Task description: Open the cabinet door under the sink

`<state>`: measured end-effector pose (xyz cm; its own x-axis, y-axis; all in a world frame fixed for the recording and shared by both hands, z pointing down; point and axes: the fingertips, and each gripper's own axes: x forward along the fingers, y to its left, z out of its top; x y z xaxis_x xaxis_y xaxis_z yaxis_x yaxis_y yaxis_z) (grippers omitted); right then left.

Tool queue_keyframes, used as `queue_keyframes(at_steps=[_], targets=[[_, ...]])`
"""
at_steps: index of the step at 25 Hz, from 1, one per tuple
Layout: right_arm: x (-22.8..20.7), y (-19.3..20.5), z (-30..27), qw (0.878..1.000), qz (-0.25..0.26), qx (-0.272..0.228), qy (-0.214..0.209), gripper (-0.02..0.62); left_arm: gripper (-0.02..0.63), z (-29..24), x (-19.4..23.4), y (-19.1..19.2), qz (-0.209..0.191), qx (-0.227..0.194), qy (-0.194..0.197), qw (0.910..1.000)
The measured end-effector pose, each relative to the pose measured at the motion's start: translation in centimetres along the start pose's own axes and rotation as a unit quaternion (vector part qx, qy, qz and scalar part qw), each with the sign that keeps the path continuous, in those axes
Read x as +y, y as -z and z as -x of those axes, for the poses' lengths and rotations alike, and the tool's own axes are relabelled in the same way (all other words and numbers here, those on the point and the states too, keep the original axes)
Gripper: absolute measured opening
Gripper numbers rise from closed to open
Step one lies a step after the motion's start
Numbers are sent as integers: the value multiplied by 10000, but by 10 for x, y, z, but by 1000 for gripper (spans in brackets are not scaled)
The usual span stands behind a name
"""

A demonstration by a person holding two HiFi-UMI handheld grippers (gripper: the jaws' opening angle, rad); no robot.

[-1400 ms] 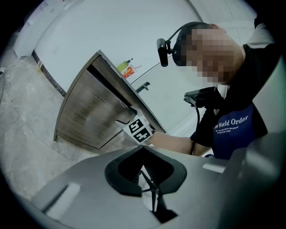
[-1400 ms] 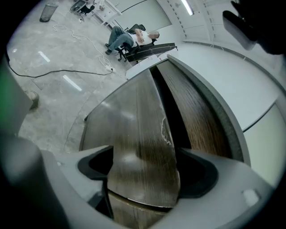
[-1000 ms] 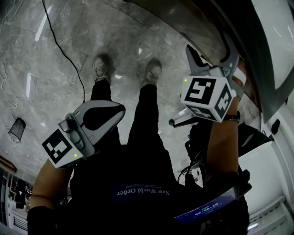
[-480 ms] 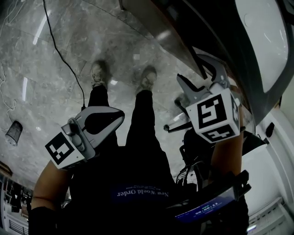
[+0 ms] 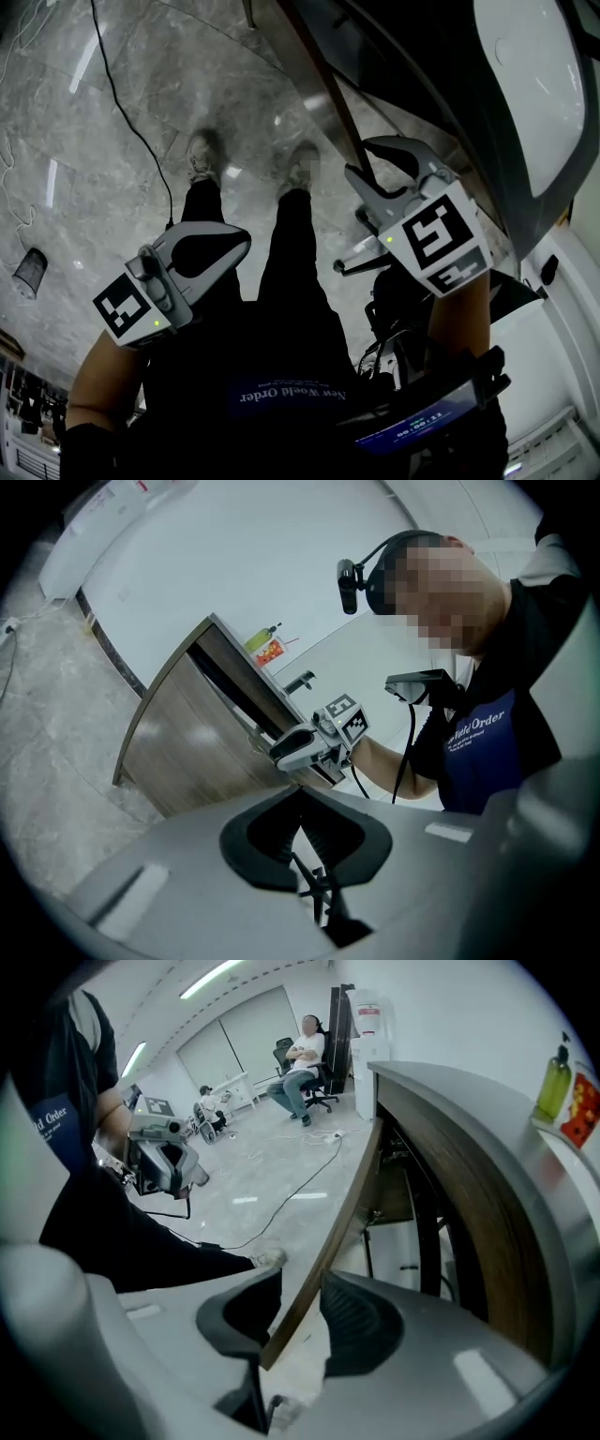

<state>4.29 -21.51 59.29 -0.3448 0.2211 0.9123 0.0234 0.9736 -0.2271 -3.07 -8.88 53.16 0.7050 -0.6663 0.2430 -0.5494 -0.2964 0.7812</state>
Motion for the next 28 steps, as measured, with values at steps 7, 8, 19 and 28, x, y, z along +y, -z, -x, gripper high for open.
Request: queue_keyframes(at_steps=[7,8,19,28], targets=[[10,-6,-6,9990,-164,-77,-402,65,3,11,5,-5,41,-101,-122,9999],[14,-8,-9,9985,-200,-94,-499,60,2,12,5,-6,46,-124,-129,9998],[70,-52,-42,9872,-576,-442,-1417,31,3,51,13,-25,-55,-585,-489,9971],[103,-104,-70,9839,-374,-545,-1659,31,2,104,30,-26,-53,-975,-821,9918]])
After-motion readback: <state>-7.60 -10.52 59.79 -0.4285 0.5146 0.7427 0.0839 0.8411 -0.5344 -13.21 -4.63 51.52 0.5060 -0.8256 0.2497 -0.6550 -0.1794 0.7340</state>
